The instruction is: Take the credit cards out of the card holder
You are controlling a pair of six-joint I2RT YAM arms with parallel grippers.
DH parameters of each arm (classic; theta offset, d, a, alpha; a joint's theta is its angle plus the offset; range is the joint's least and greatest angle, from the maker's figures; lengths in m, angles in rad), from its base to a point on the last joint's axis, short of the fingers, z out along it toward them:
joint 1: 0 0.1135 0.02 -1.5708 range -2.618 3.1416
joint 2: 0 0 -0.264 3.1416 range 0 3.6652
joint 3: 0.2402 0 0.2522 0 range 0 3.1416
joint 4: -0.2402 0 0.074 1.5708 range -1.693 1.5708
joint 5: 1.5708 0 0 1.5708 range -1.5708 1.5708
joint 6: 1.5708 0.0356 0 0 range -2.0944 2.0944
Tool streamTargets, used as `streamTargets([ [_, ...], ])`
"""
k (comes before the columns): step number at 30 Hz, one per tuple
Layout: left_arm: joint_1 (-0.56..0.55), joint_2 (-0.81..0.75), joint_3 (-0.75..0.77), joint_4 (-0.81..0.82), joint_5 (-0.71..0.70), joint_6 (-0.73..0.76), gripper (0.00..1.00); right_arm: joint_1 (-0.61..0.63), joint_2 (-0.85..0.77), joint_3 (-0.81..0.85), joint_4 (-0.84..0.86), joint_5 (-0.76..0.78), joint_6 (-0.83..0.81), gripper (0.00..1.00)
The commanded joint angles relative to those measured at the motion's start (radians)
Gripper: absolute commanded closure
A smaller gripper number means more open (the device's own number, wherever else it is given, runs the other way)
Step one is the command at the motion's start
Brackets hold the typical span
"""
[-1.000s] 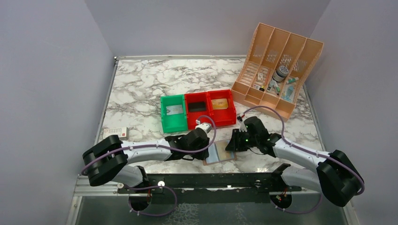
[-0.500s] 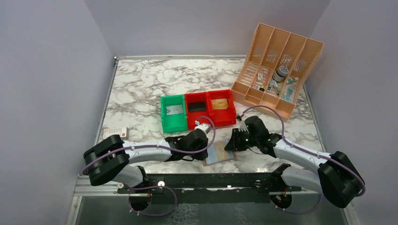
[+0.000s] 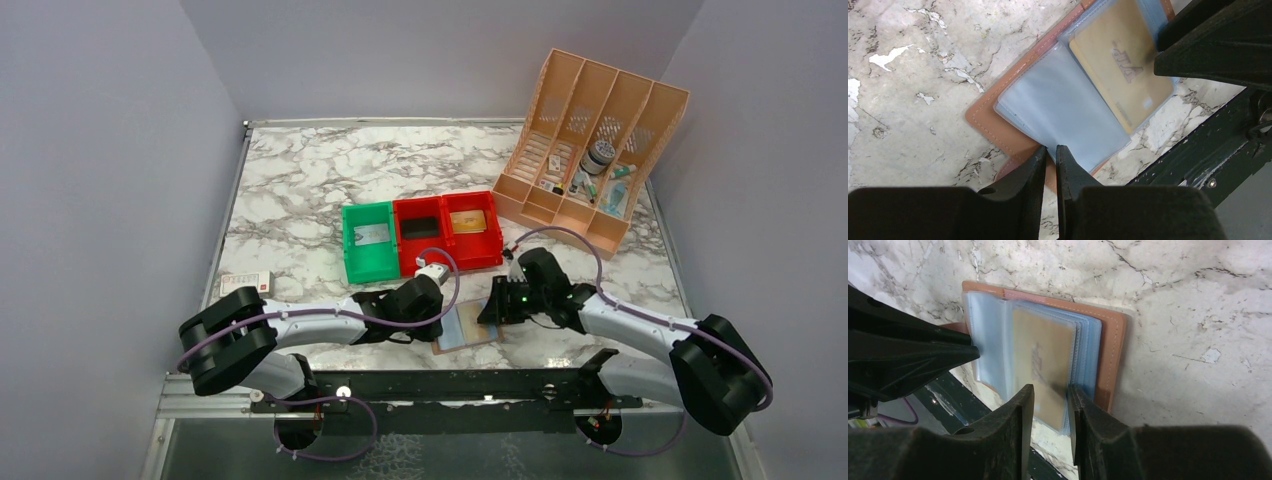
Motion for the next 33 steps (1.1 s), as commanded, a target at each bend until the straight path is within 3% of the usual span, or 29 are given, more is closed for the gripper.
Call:
streamTargets([
  [1, -0.007, 0.018, 0.016, 0.001, -0.006, 0.009, 0.84, 0.003, 0.011, 0.04, -0.054, 0.098, -0.015, 0.69],
  [3, -0.007, 0.016, 0.02, -0.012, -0.015, 0.011, 0.84, 0.004, -0.011, 0.046, -0.078, 0.14, -0.019, 0.71],
  [8, -0.006, 0.017, 0.024, -0.018, -0.023, 0.011, 0.85, 0.004, -0.047, 0.035, -0.036, 0.045, -0.049, 0.83],
  [11, -0.006, 0.022, 0.037, -0.026, -0.026, 0.016, 0.85, 0.006, -0.021, 0.063, -0.089, 0.067, -0.062, 0.86],
  [25, -0.007, 0.012, 0.043, -0.05, -0.039, 0.02, 0.85, 0.02, 0.103, 0.102, -0.087, 0.085, -0.069, 0.72],
  [29, -0.007, 0.006, 0.036, -0.049, -0.04, 0.015, 0.85, 0.025, 0.055, 0.09, -0.069, 0.076, -0.069, 0.81],
  [33, -0.007, 0.009, 0.035, -0.05, -0.043, 0.014, 0.85, 0.025, 0.012, 0.082, -0.044, 0.006, -0.071, 0.83],
])
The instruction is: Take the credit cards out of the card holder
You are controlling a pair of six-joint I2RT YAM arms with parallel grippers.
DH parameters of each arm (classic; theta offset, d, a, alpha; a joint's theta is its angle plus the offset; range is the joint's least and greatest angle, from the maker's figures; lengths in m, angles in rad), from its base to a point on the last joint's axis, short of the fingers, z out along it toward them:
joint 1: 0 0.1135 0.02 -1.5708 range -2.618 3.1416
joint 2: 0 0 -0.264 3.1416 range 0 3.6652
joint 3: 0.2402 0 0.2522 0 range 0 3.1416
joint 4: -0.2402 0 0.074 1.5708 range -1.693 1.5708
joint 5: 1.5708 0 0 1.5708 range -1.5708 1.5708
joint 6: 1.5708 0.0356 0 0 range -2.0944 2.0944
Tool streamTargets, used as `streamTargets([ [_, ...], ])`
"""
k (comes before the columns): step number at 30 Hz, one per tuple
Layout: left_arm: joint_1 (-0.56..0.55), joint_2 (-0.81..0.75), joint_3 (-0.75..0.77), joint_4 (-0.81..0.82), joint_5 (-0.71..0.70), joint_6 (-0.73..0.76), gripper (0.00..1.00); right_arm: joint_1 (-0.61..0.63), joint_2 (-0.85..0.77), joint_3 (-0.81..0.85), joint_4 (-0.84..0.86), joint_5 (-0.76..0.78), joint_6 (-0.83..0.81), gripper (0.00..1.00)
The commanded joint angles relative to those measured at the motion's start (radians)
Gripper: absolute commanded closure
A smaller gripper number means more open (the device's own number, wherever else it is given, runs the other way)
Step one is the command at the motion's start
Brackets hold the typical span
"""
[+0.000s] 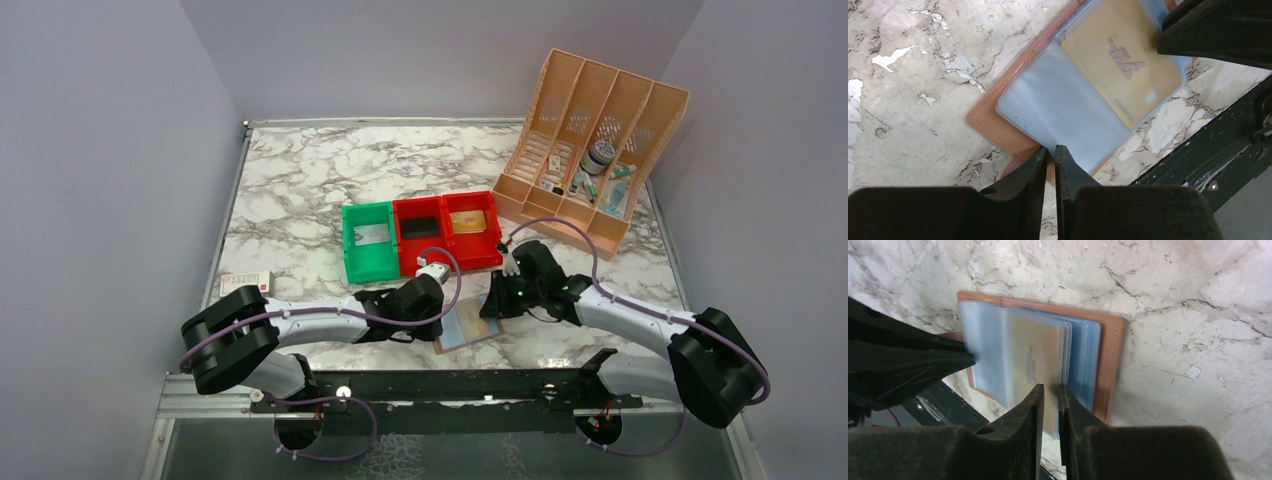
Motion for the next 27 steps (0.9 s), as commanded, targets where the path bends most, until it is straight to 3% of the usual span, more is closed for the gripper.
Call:
streamTargets([
  [1, -0.005, -0.003, 0.018, -0.028, -0.03, 0.007, 0.85, 0.01, -0.055, -0.008, 0.032, -0.06, -0.004, 0.84],
  [13, -0.005, -0.018, 0.008, -0.029, -0.031, 0.004, 0.85, 0.01, -0.054, 0.001, -0.017, -0.048, -0.019, 0.85],
  [21, -0.005, -0.029, 0.006, -0.032, -0.035, 0.004, 0.85, 0.01, -0.028, 0.017, -0.018, -0.119, -0.039, 0.84],
  [27, -0.006, -0.032, 0.007, -0.036, -0.038, 0.005, 0.85, 0.01, -0.02, 0.023, -0.013, -0.14, -0.023, 0.74],
])
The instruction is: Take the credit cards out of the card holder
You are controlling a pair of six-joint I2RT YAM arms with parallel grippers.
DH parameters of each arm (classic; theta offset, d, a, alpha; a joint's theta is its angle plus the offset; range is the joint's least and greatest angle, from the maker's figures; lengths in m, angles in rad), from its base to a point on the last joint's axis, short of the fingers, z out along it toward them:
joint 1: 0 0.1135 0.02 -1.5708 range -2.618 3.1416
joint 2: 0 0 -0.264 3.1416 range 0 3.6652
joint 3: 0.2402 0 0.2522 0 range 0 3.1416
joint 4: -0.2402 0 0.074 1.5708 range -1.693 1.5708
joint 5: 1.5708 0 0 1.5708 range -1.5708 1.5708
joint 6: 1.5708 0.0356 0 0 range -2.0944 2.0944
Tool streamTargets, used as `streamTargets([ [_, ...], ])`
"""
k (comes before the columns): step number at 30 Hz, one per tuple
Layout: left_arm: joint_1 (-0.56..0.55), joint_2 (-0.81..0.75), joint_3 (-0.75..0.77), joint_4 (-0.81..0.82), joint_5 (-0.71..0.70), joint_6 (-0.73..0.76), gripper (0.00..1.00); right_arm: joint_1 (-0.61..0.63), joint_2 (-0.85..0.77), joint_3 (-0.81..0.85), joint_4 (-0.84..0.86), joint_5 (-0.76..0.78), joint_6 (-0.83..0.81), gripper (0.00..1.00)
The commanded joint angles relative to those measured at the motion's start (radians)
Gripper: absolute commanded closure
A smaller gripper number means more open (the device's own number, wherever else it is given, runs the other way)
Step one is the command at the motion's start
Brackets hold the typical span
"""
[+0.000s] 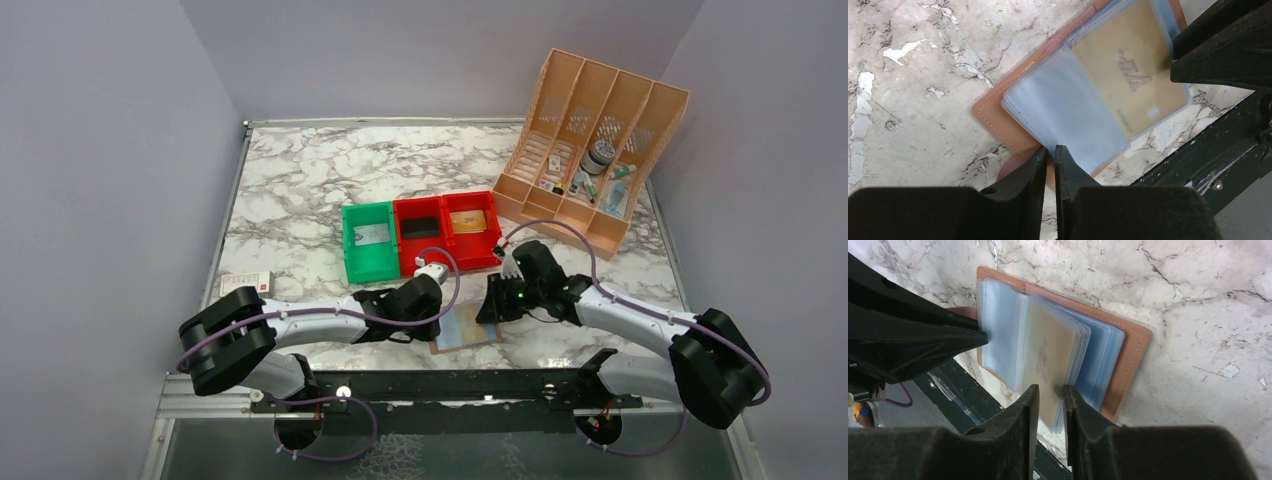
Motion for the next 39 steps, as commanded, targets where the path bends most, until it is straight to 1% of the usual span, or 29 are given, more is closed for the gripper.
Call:
streamTargets([
  [1, -0.006, -0.018, 0.007, -0.011, -0.027, 0.005, 0.85, 0.011, -0.003, 0.037, -0.032, 0.017, 0.011, 0.73],
  [4, -0.005, -0.019, 0.006, -0.012, -0.028, 0.005, 0.85, 0.011, -0.041, 0.059, -0.113, 0.189, 0.032, 0.69],
  [5, -0.006, -0.02, 0.005, -0.013, -0.029, 0.006, 0.85, 0.011, -0.054, 0.06, -0.119, 0.218, 0.037, 0.68],
  [7, -0.006, -0.021, 0.004, -0.014, -0.03, 0.005, 0.85, 0.011, -0.083, 0.06, -0.112, 0.226, 0.044, 0.67],
  [10, -0.006, -0.024, 0.005, -0.017, -0.033, 0.005, 0.85, 0.011, -0.082, 0.041, -0.059, 0.129, 0.043, 0.67],
  [13, -0.005, -0.022, 0.007, -0.015, -0.032, 0.005, 0.85, 0.011, -0.042, 0.015, 0.012, 0.026, 0.052, 0.68],
  [15, -0.006, -0.023, 0.007, -0.016, -0.031, 0.006, 0.86, 0.011, -0.013, -0.002, 0.052, -0.011, 0.058, 0.68],
  [21, -0.006, -0.034, 0.0, -0.017, -0.032, 0.004, 0.86, 0.011, 0.04, -0.008, 0.049, 0.061, 0.058, 0.68],
  [25, -0.006, -0.036, -0.001, -0.017, -0.034, 0.004, 0.86, 0.011, 0.064, -0.008, 0.036, 0.082, 0.053, 0.68],
  [32, -0.006, -0.036, -0.002, -0.017, -0.032, 0.002, 0.86, 0.011, 0.049, -0.014, 0.023, 0.102, 0.055, 0.68],
  [35, -0.006, -0.035, -0.002, -0.016, -0.033, 0.002, 0.86, 0.011, 0.058, -0.028, 0.066, 0.056, 0.064, 0.68],
  [39, -0.006, -0.032, -0.003, -0.012, -0.03, 0.001, 0.86, 0.011, 0.054, -0.068, 0.195, -0.055, 0.121, 0.67],
])
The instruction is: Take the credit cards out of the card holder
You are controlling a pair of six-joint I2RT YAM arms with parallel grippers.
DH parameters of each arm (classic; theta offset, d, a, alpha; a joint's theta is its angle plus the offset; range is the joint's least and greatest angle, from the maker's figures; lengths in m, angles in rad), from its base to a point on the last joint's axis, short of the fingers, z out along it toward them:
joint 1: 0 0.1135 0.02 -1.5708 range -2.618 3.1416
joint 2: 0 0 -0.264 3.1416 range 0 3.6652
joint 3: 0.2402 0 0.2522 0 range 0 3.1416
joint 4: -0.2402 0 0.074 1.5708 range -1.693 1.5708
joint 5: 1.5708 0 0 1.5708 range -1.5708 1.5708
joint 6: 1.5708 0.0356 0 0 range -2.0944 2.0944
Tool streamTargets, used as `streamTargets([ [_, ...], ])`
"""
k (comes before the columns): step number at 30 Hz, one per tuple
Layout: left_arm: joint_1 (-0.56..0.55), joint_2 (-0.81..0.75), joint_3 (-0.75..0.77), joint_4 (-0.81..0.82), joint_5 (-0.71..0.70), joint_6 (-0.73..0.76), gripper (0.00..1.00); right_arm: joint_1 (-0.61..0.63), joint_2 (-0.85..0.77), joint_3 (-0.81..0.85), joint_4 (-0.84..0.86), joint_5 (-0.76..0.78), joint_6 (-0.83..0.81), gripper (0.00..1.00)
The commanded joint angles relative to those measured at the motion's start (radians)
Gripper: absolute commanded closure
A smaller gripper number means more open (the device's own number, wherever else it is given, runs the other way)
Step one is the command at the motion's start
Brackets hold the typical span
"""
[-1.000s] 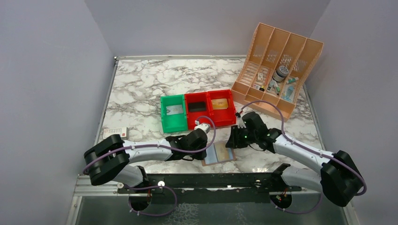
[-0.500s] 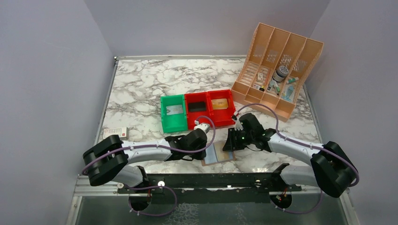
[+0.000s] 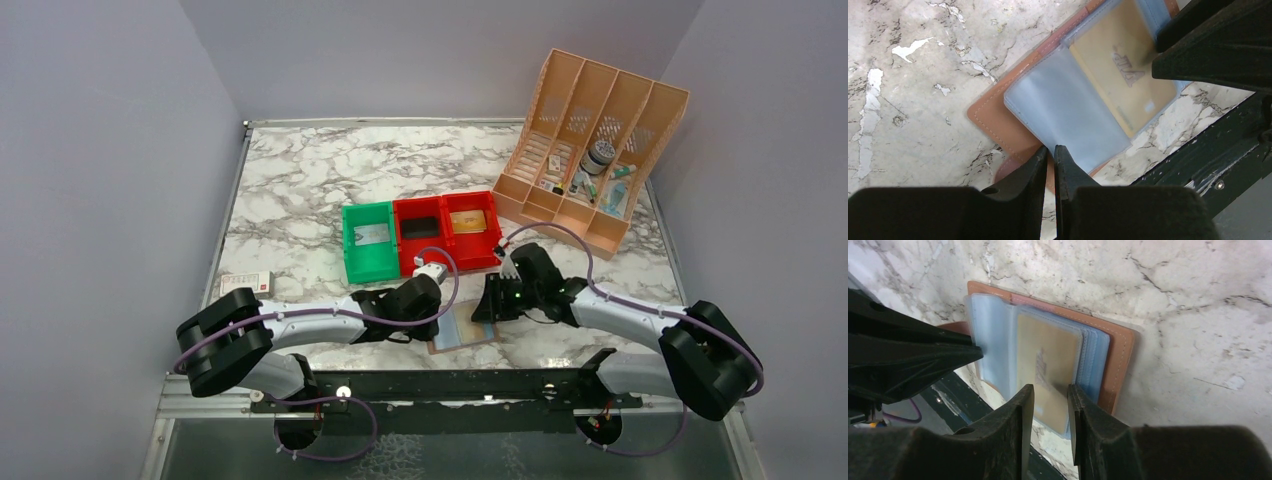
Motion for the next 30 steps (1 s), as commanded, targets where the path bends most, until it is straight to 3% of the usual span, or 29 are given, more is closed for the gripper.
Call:
streamTargets([
  [1, -0.006, -0.016, -0.005, 0.006, -0.021, 0.0, 0.86, 0.006, -0.004, -0.059, 0.146, -0.101, 0.069, 0.68],
  [18, -0.006, -0.027, -0.023, 0.02, -0.018, -0.007, 0.87, 0.005, -0.075, -0.075, 0.244, -0.205, 0.14, 0.69],
  [30, -0.006, -0.131, -0.043, -0.013, -0.081, -0.025, 0.88, 0.005, 0.02, -0.036, 0.371, -0.356, 0.158, 0.7],
])
